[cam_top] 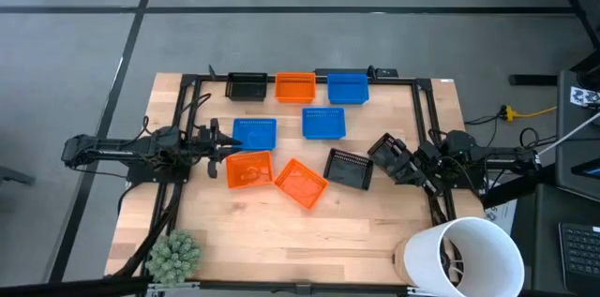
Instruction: Stack baskets by color
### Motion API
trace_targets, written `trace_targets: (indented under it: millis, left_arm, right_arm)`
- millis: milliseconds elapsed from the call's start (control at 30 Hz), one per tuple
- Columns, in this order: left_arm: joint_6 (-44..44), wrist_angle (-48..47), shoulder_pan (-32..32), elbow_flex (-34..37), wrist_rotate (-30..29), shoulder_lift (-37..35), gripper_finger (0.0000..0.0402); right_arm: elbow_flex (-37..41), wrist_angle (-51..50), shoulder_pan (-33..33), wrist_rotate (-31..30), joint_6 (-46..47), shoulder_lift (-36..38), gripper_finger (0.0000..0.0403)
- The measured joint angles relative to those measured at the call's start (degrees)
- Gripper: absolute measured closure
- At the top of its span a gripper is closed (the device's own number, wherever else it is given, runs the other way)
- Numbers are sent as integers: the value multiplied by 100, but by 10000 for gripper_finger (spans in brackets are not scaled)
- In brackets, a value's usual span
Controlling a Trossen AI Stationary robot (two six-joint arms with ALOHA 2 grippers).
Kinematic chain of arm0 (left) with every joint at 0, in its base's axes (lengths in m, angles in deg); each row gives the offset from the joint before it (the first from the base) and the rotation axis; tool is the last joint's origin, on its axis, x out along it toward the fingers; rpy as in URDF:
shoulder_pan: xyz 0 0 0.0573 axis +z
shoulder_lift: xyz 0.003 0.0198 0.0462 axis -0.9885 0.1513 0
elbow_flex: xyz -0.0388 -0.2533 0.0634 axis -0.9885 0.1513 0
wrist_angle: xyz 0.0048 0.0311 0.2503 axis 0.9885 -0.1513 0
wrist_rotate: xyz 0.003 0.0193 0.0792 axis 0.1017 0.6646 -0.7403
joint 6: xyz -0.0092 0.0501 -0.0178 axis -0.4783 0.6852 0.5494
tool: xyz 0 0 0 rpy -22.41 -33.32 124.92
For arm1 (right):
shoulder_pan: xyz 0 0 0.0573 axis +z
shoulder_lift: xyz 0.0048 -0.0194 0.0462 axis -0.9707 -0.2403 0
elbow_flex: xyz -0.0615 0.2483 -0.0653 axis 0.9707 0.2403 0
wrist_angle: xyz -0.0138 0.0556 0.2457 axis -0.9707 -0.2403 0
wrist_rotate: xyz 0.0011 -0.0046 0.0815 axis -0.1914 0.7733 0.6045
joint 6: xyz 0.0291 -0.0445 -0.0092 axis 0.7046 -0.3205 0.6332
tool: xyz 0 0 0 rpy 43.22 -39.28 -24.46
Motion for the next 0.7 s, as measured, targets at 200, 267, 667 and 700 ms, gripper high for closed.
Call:
trace_targets:
  millis: [200,267,667,700]
  left_arm:
    - [0,0,-1,0,0,0,319]
    - [-2,0,0,0,0,0,319]
    - [-2,0,0,1,0,0,319]
    - [-1,0,-1,0,0,0,319]
  right_arm:
    - [1,0,-1,0,0,1,279]
    - [0,-1,0,0,0,0,279]
    - [1,9,-1,-1,0,1,279]
    - [0,44,0,-2,0,0,279]
